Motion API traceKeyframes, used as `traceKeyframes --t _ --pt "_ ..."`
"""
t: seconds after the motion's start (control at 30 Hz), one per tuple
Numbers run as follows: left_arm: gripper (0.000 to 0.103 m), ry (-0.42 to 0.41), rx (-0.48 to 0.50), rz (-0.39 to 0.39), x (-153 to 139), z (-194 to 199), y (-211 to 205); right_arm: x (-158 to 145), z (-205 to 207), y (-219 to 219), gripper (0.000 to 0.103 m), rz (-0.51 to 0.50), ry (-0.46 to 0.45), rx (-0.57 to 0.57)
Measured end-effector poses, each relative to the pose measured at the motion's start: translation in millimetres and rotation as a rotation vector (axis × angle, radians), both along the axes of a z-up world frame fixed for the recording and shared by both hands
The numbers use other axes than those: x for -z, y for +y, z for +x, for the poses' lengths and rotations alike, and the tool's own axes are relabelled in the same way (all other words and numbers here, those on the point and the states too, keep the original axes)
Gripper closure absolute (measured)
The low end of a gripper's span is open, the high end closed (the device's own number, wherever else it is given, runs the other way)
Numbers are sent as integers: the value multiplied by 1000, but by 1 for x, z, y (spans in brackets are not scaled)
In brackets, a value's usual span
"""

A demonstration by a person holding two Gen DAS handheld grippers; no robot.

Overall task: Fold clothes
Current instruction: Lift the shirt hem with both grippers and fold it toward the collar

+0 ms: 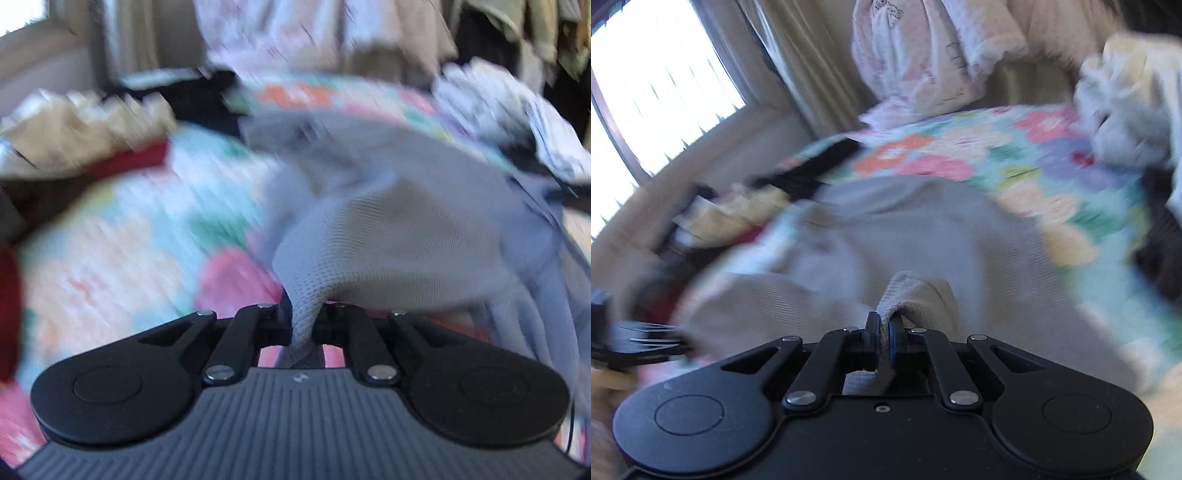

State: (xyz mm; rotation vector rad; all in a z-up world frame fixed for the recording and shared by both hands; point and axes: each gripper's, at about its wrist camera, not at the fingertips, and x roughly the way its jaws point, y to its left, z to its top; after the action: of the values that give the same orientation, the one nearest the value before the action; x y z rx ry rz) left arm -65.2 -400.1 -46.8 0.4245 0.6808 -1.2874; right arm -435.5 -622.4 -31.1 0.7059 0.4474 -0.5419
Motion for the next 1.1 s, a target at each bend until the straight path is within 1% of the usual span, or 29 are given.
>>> traceKeyframes --t 0.07,0.17,0.2,0.27,0.33,0.4,0.47,0.57,0.6,0.67,0.77,0.8,0.87,0.93,0.97,1.0,1.03,1.07,1.1 --pt "96 -14 -80 -55 -22 7 6 -9 -3 8 96 51 -91 -39" --pt "96 -155 -145 -114 -55 6 19 -22 -5 26 96 137 -230 -108" --pt "96 -185 -168 -146 -67 7 28 -26 -5 33 96 170 -277 -134" --pt "96 -176 -216 -209 -89 16 49 -34 -2 51 96 219 -348 -189" --pt "96 -173 -270 -258 -104 27 76 -44 7 75 96 227 -366 -251" --pt "96 -200 -311 -268 -113 38 99 -55 21 107 96 202 -338 -323" --pt "96 -227 -344 -251 -111 51 118 -58 37 139 96 202 -324 -384" --pt "95 -206 -367 -190 -91 82 130 -45 67 183 96 259 -319 -437" --pt "94 -191 -356 -169 -80 94 130 -36 81 195 96 282 -299 -439" --pt "91 -185 -332 -108 -58 115 124 -17 110 217 96 310 -228 -423" --pt "86 -213 -296 -47 -23 133 115 13 145 241 93 375 -139 -409" --pt "86 -217 -287 -24 -11 137 112 21 154 248 92 398 -116 -409" --pt "86 -208 -279 33 7 140 109 31 167 261 92 430 -74 -441" --pt "84 -214 -287 94 18 137 108 32 173 270 92 422 -47 -464" --pt "79 -212 -293 119 21 135 108 31 175 273 92 413 -38 -475" --pt "71 -205 -307 138 22 134 108 29 176 274 90 407 -31 -479" --pt "65 -196 -326 154 22 133 109 26 175 272 89 403 -28 -474" --pt "52 -188 -339 168 22 132 111 23 173 270 89 404 -27 -466" --pt "43 -180 -349 179 21 131 114 19 168 269 88 410 -26 -457"
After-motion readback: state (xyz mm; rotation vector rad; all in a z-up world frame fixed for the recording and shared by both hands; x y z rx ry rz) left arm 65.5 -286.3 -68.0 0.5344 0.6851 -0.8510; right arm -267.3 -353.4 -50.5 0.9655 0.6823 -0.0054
